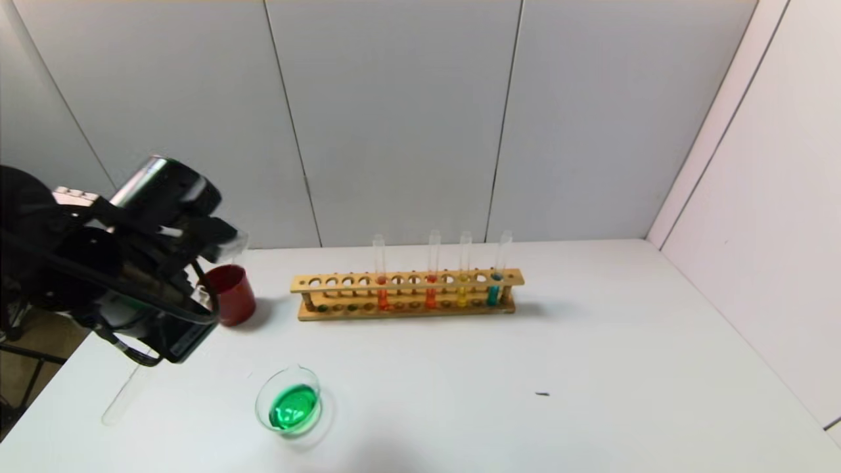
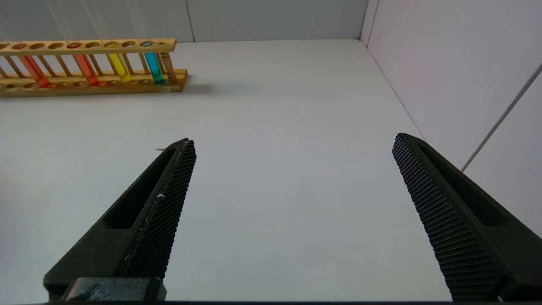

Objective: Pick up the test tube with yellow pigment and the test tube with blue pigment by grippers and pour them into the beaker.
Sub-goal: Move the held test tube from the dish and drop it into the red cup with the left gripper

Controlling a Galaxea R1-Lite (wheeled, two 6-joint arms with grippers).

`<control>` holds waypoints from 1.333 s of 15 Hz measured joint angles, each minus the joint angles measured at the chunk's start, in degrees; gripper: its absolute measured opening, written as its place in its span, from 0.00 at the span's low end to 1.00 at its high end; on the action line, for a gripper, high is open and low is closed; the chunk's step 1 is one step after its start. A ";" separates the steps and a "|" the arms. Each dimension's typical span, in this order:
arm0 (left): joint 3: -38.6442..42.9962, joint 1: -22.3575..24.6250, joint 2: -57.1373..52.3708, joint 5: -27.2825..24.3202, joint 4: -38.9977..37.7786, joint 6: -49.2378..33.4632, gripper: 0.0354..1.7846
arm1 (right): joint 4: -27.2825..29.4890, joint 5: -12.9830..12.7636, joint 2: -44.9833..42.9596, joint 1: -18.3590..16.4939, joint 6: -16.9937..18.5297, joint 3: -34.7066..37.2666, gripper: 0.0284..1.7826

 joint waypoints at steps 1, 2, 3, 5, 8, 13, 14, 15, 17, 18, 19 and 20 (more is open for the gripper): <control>-0.22 2.76 -1.65 -1.34 -1.38 0.06 0.15 | 0.00 0.02 0.00 0.00 0.00 0.00 0.95; -0.39 5.24 -2.93 -2.07 -3.17 0.11 0.15 | 0.02 0.00 0.00 0.00 0.00 0.00 0.95; -0.48 7.34 -3.96 -2.62 -5.51 0.11 0.15 | 0.00 0.00 0.00 0.00 0.00 0.00 0.95; -0.52 10.29 -4.82 -4.29 -10.89 -0.16 0.15 | 0.00 0.00 0.00 0.02 -0.02 0.00 0.95; -0.28 13.29 -4.05 -6.45 -19.41 -0.77 0.15 | 0.00 0.00 0.00 0.00 -0.02 0.00 0.95; -1.22 14.75 2.60 -7.08 -33.68 -4.33 0.15 | 0.00 0.00 0.00 0.00 0.00 0.00 0.95; -1.41 14.80 4.30 -6.86 -36.64 -5.05 0.15 | 0.00 0.00 0.00 0.02 0.00 0.00 0.95; -1.74 14.84 6.05 -6.64 -39.20 -5.79 0.15 | 0.02 0.00 0.00 0.00 0.00 0.00 0.95; -3.25 15.06 9.48 -6.03 -42.35 -6.94 0.15 | 0.00 -0.02 0.00 0.00 0.00 0.00 0.95; -4.33 15.13 11.01 -5.79 -42.76 -7.94 0.15 | 0.00 0.00 0.00 0.00 0.00 0.00 0.95; -5.66 15.21 12.63 -5.62 -42.91 -8.98 0.15 | 0.02 0.00 0.00 0.00 0.00 0.00 0.95; -7.09 15.43 14.17 -5.42 -42.98 -10.06 0.15 | 0.02 0.00 0.00 -0.02 0.00 0.00 0.95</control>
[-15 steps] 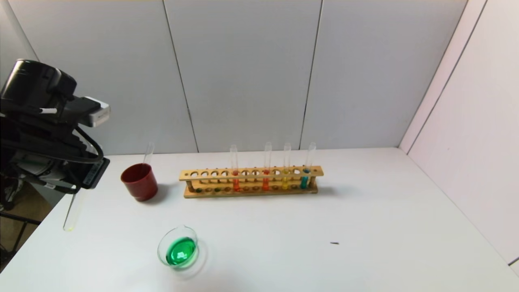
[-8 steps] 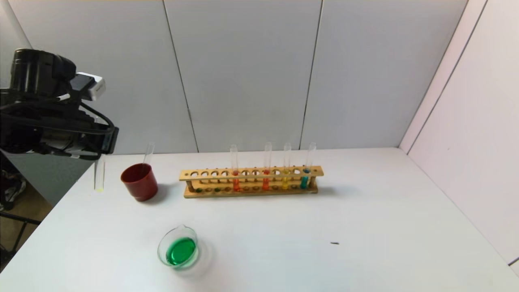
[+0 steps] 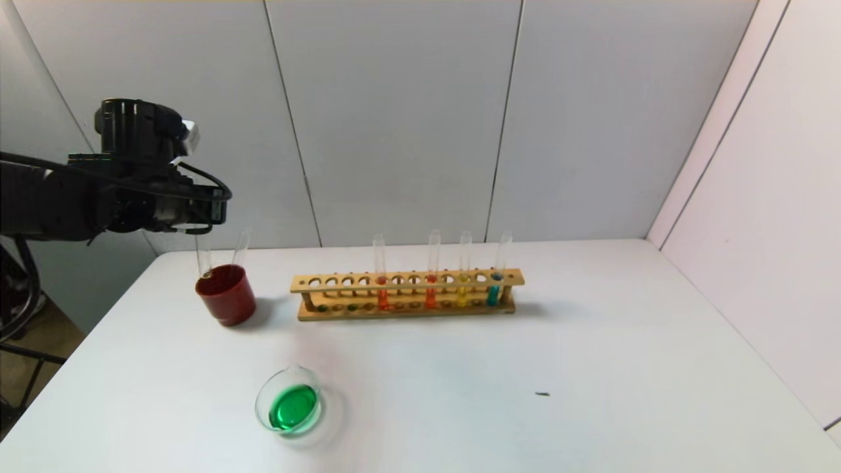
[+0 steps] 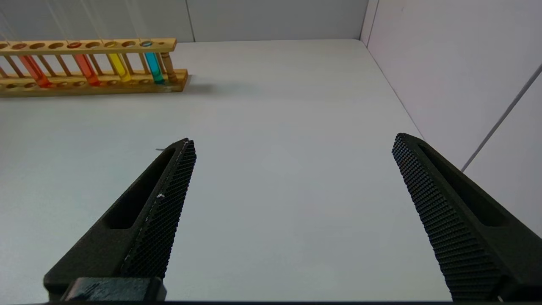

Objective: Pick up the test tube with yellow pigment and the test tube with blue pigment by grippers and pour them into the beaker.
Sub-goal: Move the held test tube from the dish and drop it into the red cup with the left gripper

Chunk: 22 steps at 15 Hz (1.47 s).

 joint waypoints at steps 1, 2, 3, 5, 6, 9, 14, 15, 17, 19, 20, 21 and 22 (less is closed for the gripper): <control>-1.40 0.23 1.46 0.16 -0.20 -1.32 0.15 | 0.00 0.00 0.00 0.02 0.00 0.00 0.95; -2.36 0.50 2.88 0.27 -0.34 -2.15 0.15 | -0.02 0.00 0.00 0.02 -0.02 0.00 0.95; -3.00 0.76 4.08 0.27 -0.61 -2.39 0.15 | 0.00 0.00 0.00 0.02 0.00 0.00 0.95; -3.50 1.22 6.21 0.27 -2.93 -2.46 0.15 | 0.00 0.00 0.00 0.02 0.00 0.00 0.95; -3.52 1.49 7.09 0.33 -4.11 -2.46 0.15 | -0.02 0.00 0.00 0.02 0.00 0.00 0.95; -2.23 2.23 8.89 0.44 -5.16 -2.80 0.15 | -0.02 0.00 0.00 0.02 0.00 0.00 0.95; 2.82 2.76 9.22 0.39 -8.74 -4.01 0.15 | -0.02 0.00 0.00 0.00 0.00 0.00 0.95; 4.11 2.88 9.16 0.39 -9.57 -4.04 0.15 | -0.02 0.00 0.00 0.00 0.00 0.00 0.95; 6.88 3.08 8.85 0.38 -11.91 -4.04 0.15 | -0.02 0.00 0.00 0.00 -0.02 0.00 0.95; 9.85 3.18 8.50 0.28 -14.03 -4.01 0.15 | -0.02 0.00 0.00 0.02 0.00 0.00 0.95; 11.30 3.21 8.30 0.27 -15.30 -3.95 0.16 | -0.02 0.00 0.00 0.02 0.00 0.00 0.95; 12.54 3.21 8.11 0.24 -16.87 -3.77 0.17 | -0.02 0.00 0.00 0.02 0.00 0.00 0.95; 13.54 3.21 7.78 0.22 -18.25 -3.44 0.19 | -0.02 0.00 0.00 0.02 0.00 0.00 0.95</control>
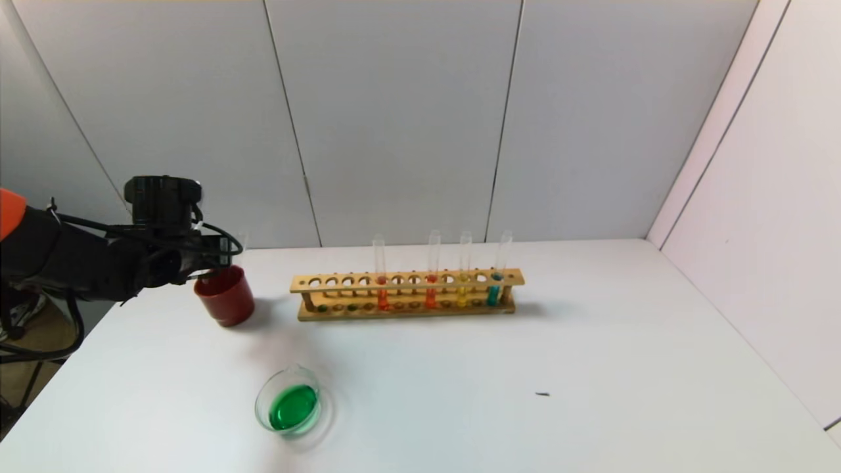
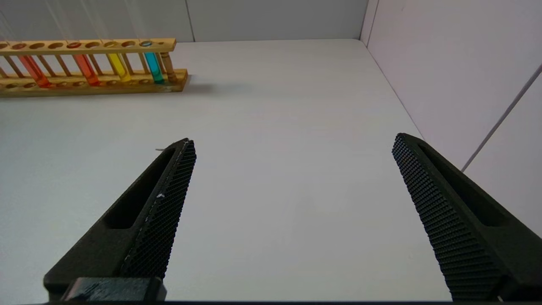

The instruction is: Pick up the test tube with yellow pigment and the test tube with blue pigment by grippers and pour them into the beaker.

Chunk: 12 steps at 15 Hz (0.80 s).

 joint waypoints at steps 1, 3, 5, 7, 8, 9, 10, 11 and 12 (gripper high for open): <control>0.93 0.02 -0.57 -0.09 -0.77 0.06 0.22 | 0.00 0.00 0.00 0.00 0.00 0.00 0.95; 2.36 -0.23 -1.60 -0.17 -1.13 -0.13 0.34 | 0.00 0.00 0.00 0.00 0.00 0.00 0.95; 2.91 -0.30 -2.38 -0.15 -1.13 -0.16 0.52 | 0.00 0.00 0.00 0.00 0.00 0.00 0.95; 3.11 -0.34 -3.58 -0.13 -1.13 0.23 0.72 | 0.00 0.00 0.00 0.00 0.00 0.00 0.95; 3.16 -0.34 -4.52 -0.09 -0.96 0.34 0.80 | 0.00 0.00 0.00 0.00 0.00 0.00 0.95; 3.22 -0.34 -5.86 -0.02 -0.61 0.52 0.86 | 0.00 -0.02 0.00 0.00 0.00 0.00 0.95; 3.33 -0.34 -7.44 0.09 -0.26 0.89 0.91 | -0.02 0.00 0.00 -0.02 0.00 0.00 0.95; 3.44 -0.34 -9.34 0.13 0.24 1.60 0.95 | 0.00 0.00 0.00 0.00 0.00 0.00 0.95; 3.52 -0.34 -11.80 0.24 1.24 2.28 0.97 | 0.00 0.00 0.00 0.00 0.00 0.00 0.95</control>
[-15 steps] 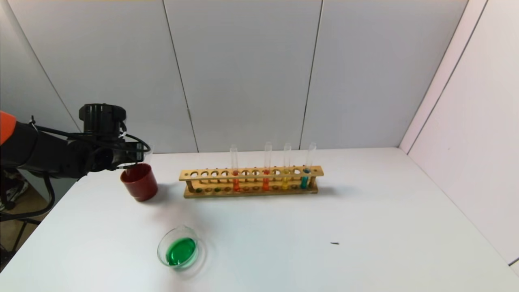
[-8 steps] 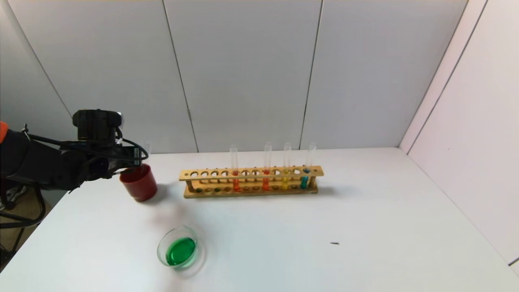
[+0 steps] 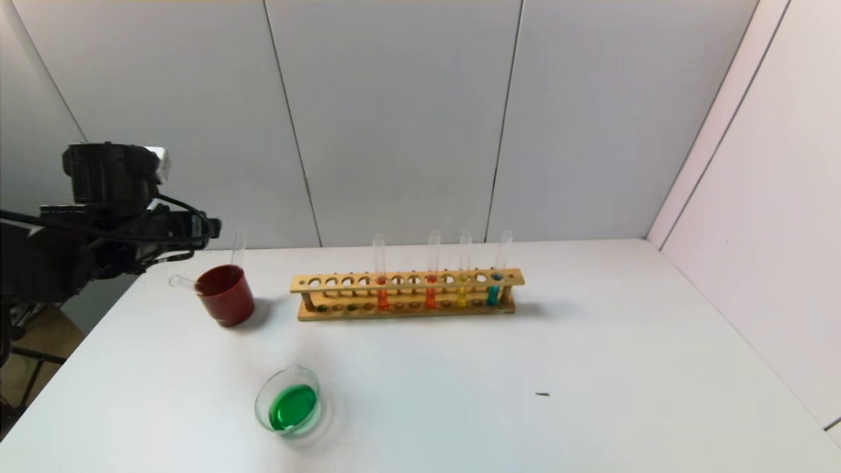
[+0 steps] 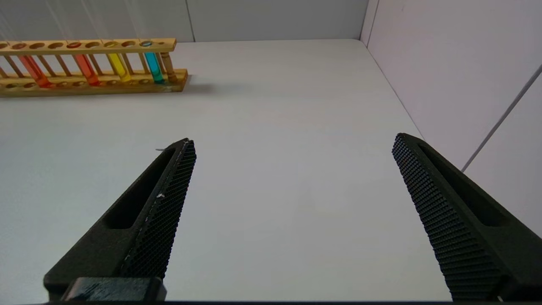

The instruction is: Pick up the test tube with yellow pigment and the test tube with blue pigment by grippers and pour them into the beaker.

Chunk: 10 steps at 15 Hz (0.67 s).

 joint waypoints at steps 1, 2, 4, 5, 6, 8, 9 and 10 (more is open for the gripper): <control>0.02 0.00 -2.67 0.15 1.40 0.50 0.98 | 0.02 0.00 0.00 0.00 0.00 0.00 0.95; 0.02 0.00 -5.71 0.55 3.30 0.77 0.97 | 0.00 0.00 0.00 0.00 0.00 0.00 0.95; 0.02 -0.18 -13.03 1.22 8.57 1.10 0.97 | 0.00 0.00 0.00 0.00 0.00 0.00 0.95; 0.02 -0.24 -16.84 1.40 11.63 1.16 0.97 | 0.02 0.00 0.00 0.02 0.00 0.00 0.95; 0.16 -0.29 -20.72 1.51 14.93 1.21 0.97 | 0.00 0.00 0.00 0.02 -0.02 0.00 0.95; 1.22 -0.40 -28.88 1.55 21.25 1.24 0.97 | 0.00 -0.02 0.00 0.00 0.00 0.00 0.95; 2.49 -0.40 -32.99 1.55 23.80 1.24 0.97 | 0.02 0.00 0.00 0.00 0.00 0.00 0.95; 3.86 -0.41 -36.71 1.52 25.48 1.24 0.97 | 0.02 0.00 0.00 0.00 0.00 0.00 0.95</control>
